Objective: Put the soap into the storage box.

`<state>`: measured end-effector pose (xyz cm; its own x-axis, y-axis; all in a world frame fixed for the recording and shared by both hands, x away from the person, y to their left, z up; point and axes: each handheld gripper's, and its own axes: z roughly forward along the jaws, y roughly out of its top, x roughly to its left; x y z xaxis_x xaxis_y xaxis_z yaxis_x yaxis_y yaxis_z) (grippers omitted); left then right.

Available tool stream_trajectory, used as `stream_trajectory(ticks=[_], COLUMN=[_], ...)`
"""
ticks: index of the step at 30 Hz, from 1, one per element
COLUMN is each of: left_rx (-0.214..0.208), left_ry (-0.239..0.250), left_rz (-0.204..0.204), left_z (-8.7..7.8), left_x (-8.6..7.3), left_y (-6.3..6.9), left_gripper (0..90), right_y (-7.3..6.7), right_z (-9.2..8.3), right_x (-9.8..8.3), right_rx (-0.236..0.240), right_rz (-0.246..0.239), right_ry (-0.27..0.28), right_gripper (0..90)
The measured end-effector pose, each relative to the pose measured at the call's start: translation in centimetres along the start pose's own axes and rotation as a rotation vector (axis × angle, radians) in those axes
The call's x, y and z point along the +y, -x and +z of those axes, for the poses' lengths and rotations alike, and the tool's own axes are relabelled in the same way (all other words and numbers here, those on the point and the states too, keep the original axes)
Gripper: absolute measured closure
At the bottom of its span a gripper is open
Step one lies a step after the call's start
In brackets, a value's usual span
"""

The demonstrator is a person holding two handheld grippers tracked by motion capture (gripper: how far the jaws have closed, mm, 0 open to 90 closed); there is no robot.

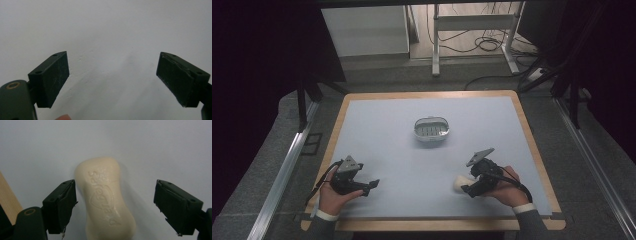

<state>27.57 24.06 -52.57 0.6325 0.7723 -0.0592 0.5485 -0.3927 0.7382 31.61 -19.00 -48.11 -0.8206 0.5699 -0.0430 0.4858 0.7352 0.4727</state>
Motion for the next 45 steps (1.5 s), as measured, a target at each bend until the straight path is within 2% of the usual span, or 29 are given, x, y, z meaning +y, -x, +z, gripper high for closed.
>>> stream_trajectory(ticks=[4, 15, 18, 22, 25, 32, 36, 45], left_rx=[0.000, -0.001, -0.002, 0.002, 0.003, 0.004, 0.005, 0.007], left_ry=[-0.001, -0.005, -0.006, -0.004, -0.004, 0.000, -0.001, 0.000], left_rz=[0.000, 0.002, 0.003, 0.003, 0.004, 0.001, 0.001, 0.001], left_z=[0.0, 0.1, 0.1, 0.1, 0.1, -0.1, 0.0, -0.2], left_x=[0.0, 0.0, 0.0, 0.0, 0.0, 0.0, 0.0, 0.0], left_y=[0.0, 0.0, 0.1, 0.0, 0.0, -0.1, -0.1, -0.1], left_gripper=[11.6, 11.6, 11.6, 11.6, 11.5, 11.5, 11.6, 11.5], right_y=[-0.4, -0.8, -0.9, -1.0, -1.1, -1.0, -0.7, -0.1], right_z=[0.6, 1.5, 1.9, 2.1, 2.1, 2.0, 1.5, 0.5], right_x=[0.1, 0.3, 0.4, 0.5, 0.7, 0.9, 1.1, 2.3], right_rx=[0.016, 0.034, 0.027, 0.023, 0.019, 0.006, 0.006, -0.012], right_rz=[-0.027, -0.063, -0.074, -0.094, -0.102, -0.098, -0.083, -0.089], right_ry=[-0.040, -0.117, -0.143, -0.169, -0.173, -0.189, -0.163, -0.128], right_gripper=[20.2, 28.4, 32.2, 41.8, 49.0, 49.4, 49.4, 49.4])
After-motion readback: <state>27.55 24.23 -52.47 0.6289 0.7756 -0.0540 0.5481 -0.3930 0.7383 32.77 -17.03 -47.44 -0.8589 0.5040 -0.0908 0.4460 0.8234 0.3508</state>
